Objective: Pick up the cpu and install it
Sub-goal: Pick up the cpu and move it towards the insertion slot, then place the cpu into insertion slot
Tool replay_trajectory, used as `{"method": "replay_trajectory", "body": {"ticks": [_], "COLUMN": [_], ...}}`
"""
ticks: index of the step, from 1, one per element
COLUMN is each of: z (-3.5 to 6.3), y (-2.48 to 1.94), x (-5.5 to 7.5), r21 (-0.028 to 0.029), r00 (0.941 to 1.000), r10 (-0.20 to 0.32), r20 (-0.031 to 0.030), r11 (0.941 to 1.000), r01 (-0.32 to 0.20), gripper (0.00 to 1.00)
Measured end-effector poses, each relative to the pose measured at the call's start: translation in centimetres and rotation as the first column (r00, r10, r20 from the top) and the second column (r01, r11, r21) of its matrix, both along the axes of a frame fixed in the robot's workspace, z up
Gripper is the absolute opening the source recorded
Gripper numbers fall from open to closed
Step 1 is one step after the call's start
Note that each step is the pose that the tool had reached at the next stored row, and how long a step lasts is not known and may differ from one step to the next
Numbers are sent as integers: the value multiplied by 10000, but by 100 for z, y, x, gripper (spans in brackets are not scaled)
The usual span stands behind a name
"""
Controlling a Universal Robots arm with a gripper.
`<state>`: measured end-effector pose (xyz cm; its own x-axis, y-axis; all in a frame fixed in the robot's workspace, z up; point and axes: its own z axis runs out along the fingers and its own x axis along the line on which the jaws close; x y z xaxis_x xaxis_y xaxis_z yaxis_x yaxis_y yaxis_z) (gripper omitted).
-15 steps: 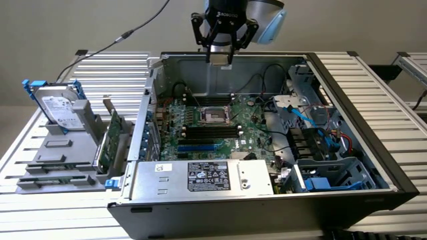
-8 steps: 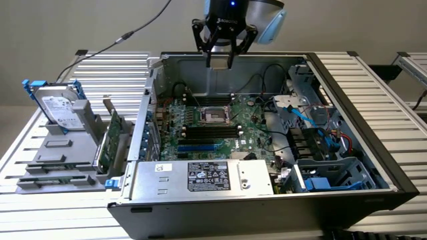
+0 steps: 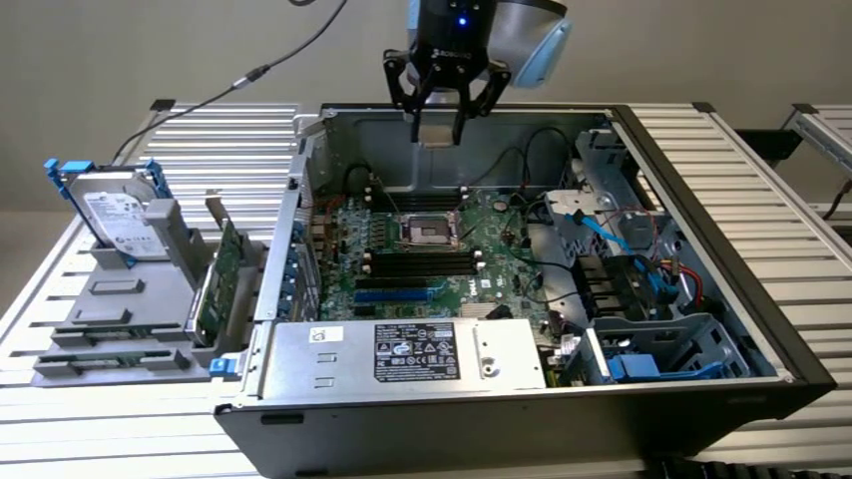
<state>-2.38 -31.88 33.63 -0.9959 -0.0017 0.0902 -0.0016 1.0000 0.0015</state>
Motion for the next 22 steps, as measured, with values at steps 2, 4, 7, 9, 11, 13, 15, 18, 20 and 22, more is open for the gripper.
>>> {"method": "replay_trajectory", "body": {"ticks": [2, 4, 7, 9, 11, 13, 15, 18, 20, 22], "z": [-32, -36, -37, -37, -37, -37, -37, -38, -40, -43], "y": [6, 6, 6, 6, 6, 6, 6, 6, 7, 6], "x": [0, 0, 0, 0, 0, 0, 0, -1, -1, -1], "r21": [-1, -4, -2, -2, -2, -2, -2, -1, 4, 1], "r00": [10000, 10000, 10000, 10000, 10000, 10000, 10000, 10000, 9997, 9980], "r10": [1, 0, 0, 0, 0, 0, 0, -22, -254, -635], "r20": [-7, -25, -28, -29, -29, -28, -28, -28, -22, -22], "r11": [10000, 10000, 10000, 10000, 10000, 10000, 10000, 10000, 9997, 9980], "r01": [-1, 0, 0, 0, 0, 0, 0, 22, 254, 635], "gripper": [55, 55, 55, 55, 55, 55, 55, 55, 55, 55]}}
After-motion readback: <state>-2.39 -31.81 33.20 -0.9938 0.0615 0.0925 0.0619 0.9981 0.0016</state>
